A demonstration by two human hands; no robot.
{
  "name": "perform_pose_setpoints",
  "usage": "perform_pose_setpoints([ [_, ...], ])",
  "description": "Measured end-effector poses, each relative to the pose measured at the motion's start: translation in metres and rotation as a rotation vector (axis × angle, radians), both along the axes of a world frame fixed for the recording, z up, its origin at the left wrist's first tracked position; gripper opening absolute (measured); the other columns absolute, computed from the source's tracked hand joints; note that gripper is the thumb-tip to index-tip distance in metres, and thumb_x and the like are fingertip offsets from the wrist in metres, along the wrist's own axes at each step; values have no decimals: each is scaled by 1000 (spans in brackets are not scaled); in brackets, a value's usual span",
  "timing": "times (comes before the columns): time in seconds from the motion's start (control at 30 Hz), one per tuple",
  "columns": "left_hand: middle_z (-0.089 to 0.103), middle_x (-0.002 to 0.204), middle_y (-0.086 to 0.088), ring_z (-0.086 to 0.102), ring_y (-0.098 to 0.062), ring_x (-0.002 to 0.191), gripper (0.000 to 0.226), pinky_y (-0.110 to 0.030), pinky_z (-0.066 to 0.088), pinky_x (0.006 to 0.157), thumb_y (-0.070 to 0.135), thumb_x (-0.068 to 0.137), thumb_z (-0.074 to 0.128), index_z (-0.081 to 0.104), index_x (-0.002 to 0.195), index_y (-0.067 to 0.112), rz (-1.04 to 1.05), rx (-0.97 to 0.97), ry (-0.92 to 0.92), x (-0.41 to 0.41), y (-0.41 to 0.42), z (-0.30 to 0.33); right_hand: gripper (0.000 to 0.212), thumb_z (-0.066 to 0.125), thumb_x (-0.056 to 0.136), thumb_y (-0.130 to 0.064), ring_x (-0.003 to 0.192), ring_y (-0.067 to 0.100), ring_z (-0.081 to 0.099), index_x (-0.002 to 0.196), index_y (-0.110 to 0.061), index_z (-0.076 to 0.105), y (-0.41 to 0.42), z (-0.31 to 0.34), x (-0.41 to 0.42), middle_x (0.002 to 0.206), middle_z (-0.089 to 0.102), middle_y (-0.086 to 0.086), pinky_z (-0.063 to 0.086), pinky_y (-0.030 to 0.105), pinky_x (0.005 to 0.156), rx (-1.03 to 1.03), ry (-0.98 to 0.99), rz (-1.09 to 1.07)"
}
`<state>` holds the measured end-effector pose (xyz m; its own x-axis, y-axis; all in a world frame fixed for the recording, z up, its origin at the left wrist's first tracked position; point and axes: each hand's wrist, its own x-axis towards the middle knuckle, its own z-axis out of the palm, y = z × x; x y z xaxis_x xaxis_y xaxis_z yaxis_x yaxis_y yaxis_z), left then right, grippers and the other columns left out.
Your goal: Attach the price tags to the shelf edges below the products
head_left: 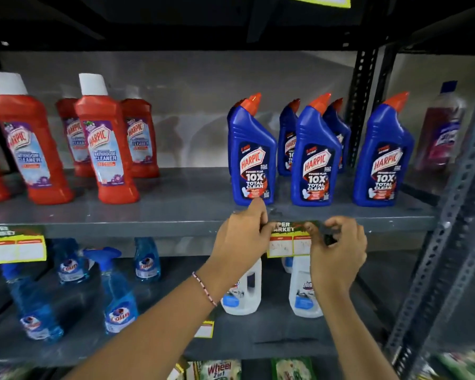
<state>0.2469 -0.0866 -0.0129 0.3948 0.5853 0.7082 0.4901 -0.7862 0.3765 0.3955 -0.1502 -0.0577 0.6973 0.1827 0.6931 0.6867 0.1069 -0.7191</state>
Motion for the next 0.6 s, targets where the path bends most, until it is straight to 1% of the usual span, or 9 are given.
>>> perform_pose_setpoints([
  [0.1, 55, 57, 2, 52, -18, 50, 19, -31, 50, 49, 26, 87, 64, 49, 79, 18, -132, 57, 41, -35, 5, -26, 23, 63, 87, -5, 71, 25, 46, 80, -17, 44, -4, -21, -11, 80, 48, 8, 42, 42, 67, 183, 93, 34],
  [0.17, 54, 56, 6, 50, -12, 49, 19, -23, 45, 49, 29, 86, 65, 51, 78, 19, -131, -42, 101, -71, 16, -61, 27, 58, 90, -4, 67, 25, 42, 77, -18, 39, -7, -49, -33, 75, 45, 12, 39, 34, 65, 186, 157, 109],
  [0.23, 52, 55, 11, 49, -5, 50, 21, -19, 42, 52, 26, 81, 71, 53, 73, 21, -37, -261, 122, -109, 37, -110, 27, 59, 89, -1, 65, 18, 45, 76, -16, 41, -1, -85, -63, 71, 48, 7, 39, 22, 64, 21, 188, 255],
  [0.27, 57, 58, 10, 54, -3, 53, 20, -19, 43, 55, 23, 79, 74, 55, 71, 23, 17, -386, 146, -128, 49, -136, 23, 60, 86, 1, 65, 10, 49, 78, -16, 47, 8, -108, -79, 73, 52, 3, 38, 14, 64, -120, 201, 351],
  [0.33, 72, 74, 1, 68, -11, 72, 16, -25, 50, 66, 18, 73, 77, 64, 77, 25, 97, -604, 287, -161, 69, -184, 23, 61, 83, -3, 74, 5, 54, 84, -26, 56, 30, -162, -111, 83, 58, -2, 39, 9, 65, -459, 184, 545],
  [0.4, 76, 95, -6, 69, -17, 91, 27, -28, 53, 78, 15, 68, 81, 71, 93, 17, 109, -707, 448, -183, 80, -227, 21, 60, 78, -17, 83, 14, 59, 87, -37, 58, 51, -218, -138, 89, 62, -3, 49, 28, 75, -755, 115, 713],
  [0.47, 75, 101, -7, 66, -16, 96, 30, -26, 51, 81, 13, 69, 79, 72, 99, 15, 91, -756, 519, -192, 82, -255, 28, 61, 75, -24, 93, 25, 65, 101, -34, 64, 67, -264, -160, 103, 68, 5, 53, 41, 81, -963, 65, 757],
  [0.53, 75, 95, -10, 68, -22, 92, 18, -29, 52, 78, 9, 73, 68, 75, 90, 14, 95, -734, 513, -193, 83, -272, 39, 66, 75, -24, 106, 33, 61, 114, -26, 65, 74, -285, -182, 118, 64, 9, 51, 44, 87, -1045, 4, 748],
  [0.6, 75, 87, -13, 68, -26, 84, 21, -30, 50, 74, 6, 71, 58, 76, 81, 11, 55, -713, 442, -197, 86, -282, 40, 70, 69, -20, 102, 37, 59, 109, -25, 69, 74, -287, -197, 115, 64, 10, 50, 46, 85, -1014, -76, 704],
])
